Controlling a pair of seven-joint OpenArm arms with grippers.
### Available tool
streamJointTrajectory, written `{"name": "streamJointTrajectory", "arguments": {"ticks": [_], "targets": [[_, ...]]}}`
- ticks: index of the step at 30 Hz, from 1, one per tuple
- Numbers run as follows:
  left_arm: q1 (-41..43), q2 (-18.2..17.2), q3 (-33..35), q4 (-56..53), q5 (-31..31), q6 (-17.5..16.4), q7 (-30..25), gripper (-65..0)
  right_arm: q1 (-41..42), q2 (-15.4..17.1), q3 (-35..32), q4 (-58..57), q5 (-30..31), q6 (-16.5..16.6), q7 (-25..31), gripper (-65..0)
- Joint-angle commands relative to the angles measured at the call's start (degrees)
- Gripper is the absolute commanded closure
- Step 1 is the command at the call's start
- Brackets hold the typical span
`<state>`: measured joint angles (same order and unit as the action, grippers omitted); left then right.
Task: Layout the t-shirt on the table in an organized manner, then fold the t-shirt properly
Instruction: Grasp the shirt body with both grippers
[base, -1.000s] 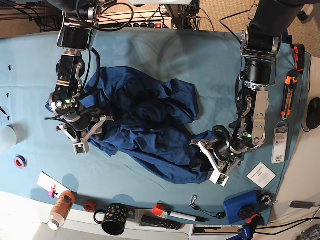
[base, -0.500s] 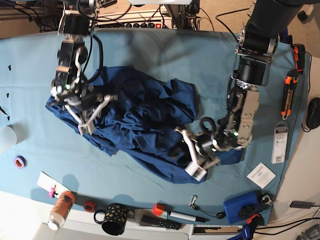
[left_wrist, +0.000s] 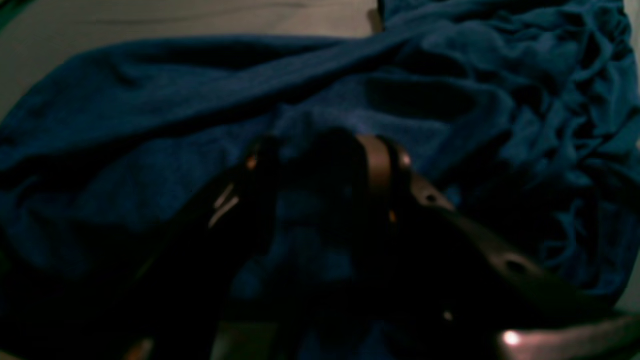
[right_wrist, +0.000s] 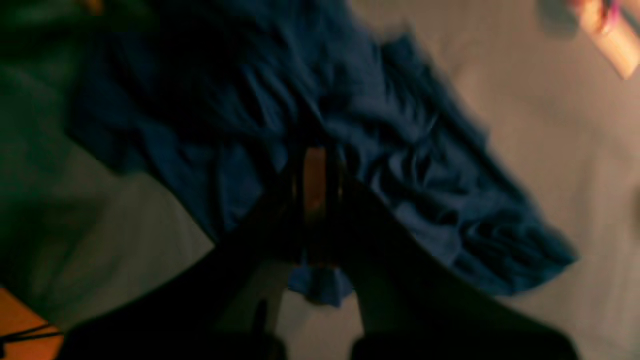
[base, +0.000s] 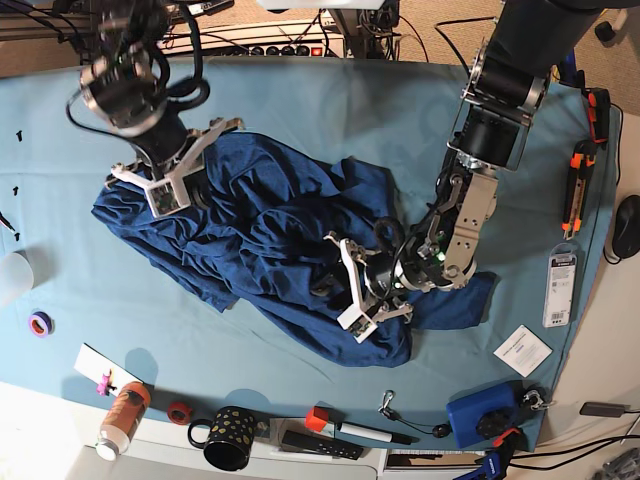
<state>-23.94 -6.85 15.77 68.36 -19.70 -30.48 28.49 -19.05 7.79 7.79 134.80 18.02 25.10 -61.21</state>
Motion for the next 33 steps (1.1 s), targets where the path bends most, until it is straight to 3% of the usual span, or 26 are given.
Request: {"name": "streamJointTrajectory", "arguments": {"ticks": [1,4,6,8,10,20,24,29,32,33], "targets": [[-1.2,0.2,-0.2,1.0,-0.9,-0.2,-1.5,-24.5,0.3,0.5,0.1,0.2,-1.0,-0.8,0.7,0.0],[-0.7,0.1,-0.2,1.0,-0.9,-0.2,-1.5,-24.5,0.5,0.5,0.1,0.2,-7.0,-1.4,4.5,-1.8],[-0.3,0.2,-0.2,1.0,-0.9,-0.2,-1.5,-24.5,1.0,0.5,0.1,-0.7,-11.7,-3.6,8.4,-17.6],[0.0,0.2,-0.2,1.0,-0.9,-0.2,-1.6,-24.5,2.4,0.5,0.2,-5.0,-15.8,-5.2,12.2,-27.0],[0.3,0.2,-0.2,1.0,-0.9,-0.3,-1.5,-24.5,4.8,0.5,0.2,-10.5,-17.6,-7.2,13.4,-27.7],[0.8,0.2,-0.2,1.0,-0.9,-0.2,-1.3,-24.5,22.1,0.6,0.1,-39.5,-17.2,-6.2,13.7,-27.7],[1.1,0.2,-0.2,1.0,-0.9,-0.2,-1.5,-24.5,26.1,0.6,0.1,-45.8,-13.6,-3.2,13.7,-27.7],[1.1,0.2,-0.2,1.0,-0.9,-0.2,-1.5,-24.5,26.8,0.6,-1.0,-51.0,-8.2,3.7,12.9,-27.7],[1.1,0.2,-0.2,1.0,-0.9,-0.2,-1.5,-24.5,26.8,0.6,-3.4,-53.8,-8.2,3.8,12.2,-27.2],[1.1,0.2,-0.2,1.0,-0.9,-0.2,-1.6,-24.5,26.8,0.6,-4.3,-54.8,-8.2,3.8,12.2,-23.7]]}}
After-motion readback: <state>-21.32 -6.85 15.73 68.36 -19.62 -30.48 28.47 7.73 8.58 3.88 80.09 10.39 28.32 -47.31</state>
